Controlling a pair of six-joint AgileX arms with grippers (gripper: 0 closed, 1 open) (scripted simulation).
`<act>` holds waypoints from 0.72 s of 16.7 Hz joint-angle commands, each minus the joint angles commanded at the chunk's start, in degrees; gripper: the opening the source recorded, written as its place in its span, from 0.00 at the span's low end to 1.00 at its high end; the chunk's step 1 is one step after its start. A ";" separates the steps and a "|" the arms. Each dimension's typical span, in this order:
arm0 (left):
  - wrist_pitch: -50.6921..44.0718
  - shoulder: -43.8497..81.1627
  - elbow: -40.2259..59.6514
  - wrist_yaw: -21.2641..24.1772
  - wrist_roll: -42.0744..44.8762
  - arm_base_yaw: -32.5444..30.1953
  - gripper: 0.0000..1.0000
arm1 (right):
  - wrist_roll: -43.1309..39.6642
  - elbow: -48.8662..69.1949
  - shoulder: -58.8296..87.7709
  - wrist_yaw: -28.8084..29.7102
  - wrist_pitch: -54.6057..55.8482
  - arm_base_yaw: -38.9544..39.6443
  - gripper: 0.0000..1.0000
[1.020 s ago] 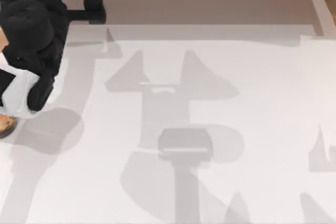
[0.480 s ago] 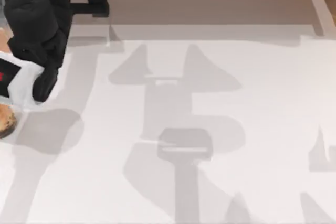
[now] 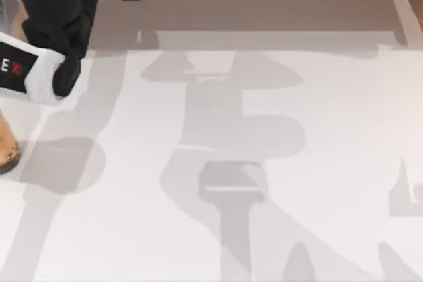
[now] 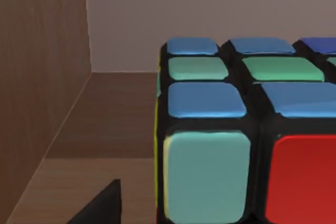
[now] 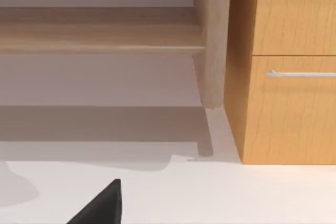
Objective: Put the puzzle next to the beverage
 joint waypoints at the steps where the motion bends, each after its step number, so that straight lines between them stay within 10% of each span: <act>1: 0.00 0.00 0.00 0.00 0.00 0.00 1.00 | 0.00 0.00 0.00 0.00 0.00 0.00 1.00; 3: 0.00 0.00 0.00 0.00 0.00 0.00 1.00 | 0.00 0.00 0.00 0.00 0.00 0.00 1.00; 12: 0.00 0.00 0.00 0.00 0.00 0.00 0.32 | 0.00 0.00 0.00 0.00 0.00 0.00 1.00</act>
